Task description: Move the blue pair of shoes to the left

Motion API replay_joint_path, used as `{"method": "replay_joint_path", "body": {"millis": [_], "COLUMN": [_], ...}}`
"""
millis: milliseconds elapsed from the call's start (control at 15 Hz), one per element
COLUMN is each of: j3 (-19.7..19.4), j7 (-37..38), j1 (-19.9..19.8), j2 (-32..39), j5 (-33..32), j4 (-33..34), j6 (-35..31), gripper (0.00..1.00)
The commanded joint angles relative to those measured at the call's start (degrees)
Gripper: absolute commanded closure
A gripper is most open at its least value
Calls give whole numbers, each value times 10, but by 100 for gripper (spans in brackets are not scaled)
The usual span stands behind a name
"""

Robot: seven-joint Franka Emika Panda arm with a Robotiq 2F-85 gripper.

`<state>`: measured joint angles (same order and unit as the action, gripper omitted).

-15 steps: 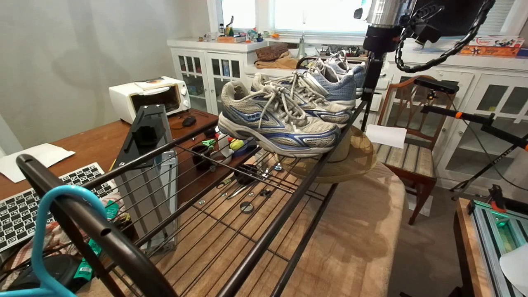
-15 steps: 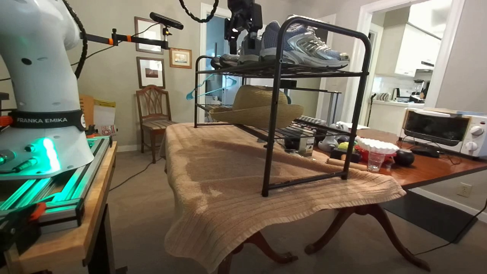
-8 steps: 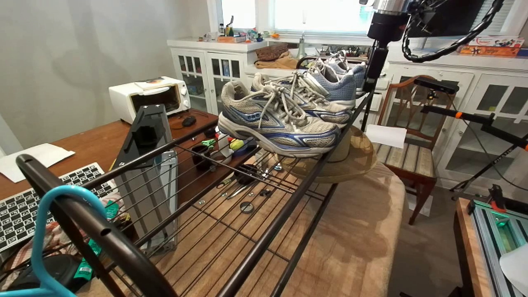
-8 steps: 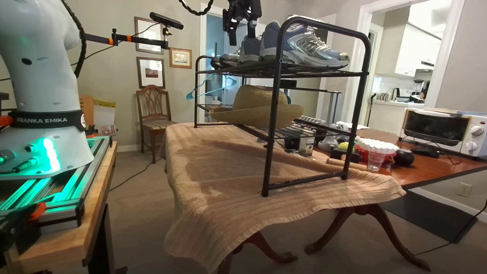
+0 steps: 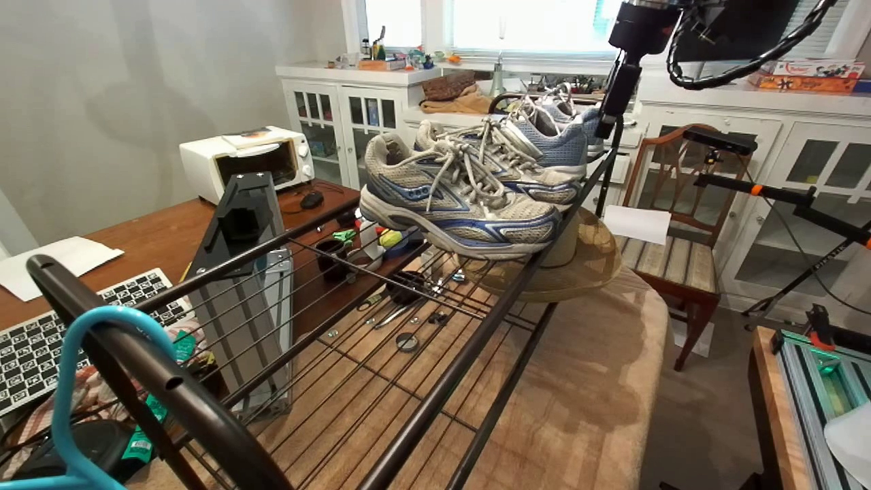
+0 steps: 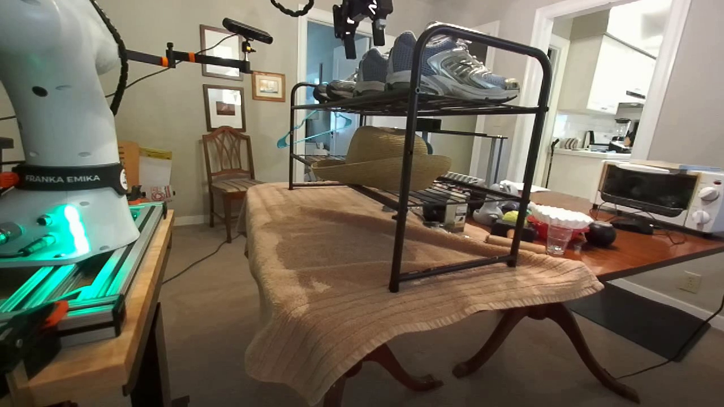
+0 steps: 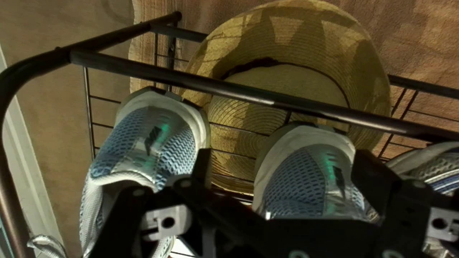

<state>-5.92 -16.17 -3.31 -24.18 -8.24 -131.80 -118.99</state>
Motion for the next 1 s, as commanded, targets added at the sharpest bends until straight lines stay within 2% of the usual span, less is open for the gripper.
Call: {"method": "replay_joint_path", "body": {"millis": [0, 333, 667, 933], "j3": [-9, -20, -19, -14], "j7": [-6, -28, -73, -78], "j1": [5, 13, 33, 40], "j2": [18, 51, 71, 91], "j5": [12, 47, 103, 121], "j4": [18, 54, 80, 96], "j6": [-7, -3, -5, 0], "gripper": [0, 0, 0, 0]}}
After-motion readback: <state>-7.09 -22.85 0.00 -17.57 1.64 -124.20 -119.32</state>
